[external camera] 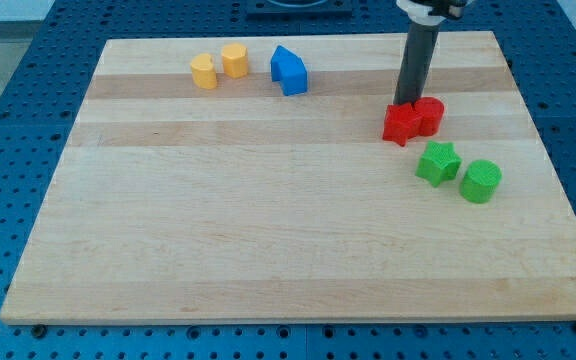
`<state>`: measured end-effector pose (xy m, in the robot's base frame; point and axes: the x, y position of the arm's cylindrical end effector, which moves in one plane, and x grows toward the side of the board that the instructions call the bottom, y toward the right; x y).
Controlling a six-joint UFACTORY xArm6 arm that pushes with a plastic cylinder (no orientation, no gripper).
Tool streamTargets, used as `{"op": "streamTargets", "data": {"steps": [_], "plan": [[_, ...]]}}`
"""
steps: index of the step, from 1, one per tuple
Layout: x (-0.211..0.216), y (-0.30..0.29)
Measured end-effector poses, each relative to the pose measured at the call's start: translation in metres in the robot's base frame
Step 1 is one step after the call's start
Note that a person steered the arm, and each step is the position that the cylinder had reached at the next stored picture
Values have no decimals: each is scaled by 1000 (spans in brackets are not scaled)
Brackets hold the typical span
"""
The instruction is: Push the green circle closer to the green star
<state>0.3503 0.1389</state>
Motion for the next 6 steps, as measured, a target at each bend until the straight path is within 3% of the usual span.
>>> {"op": "streamTargets", "data": {"steps": [2, 3, 4, 6], "plan": [[-20, 29], [-15, 107], [16, 117], [41, 33]]}}
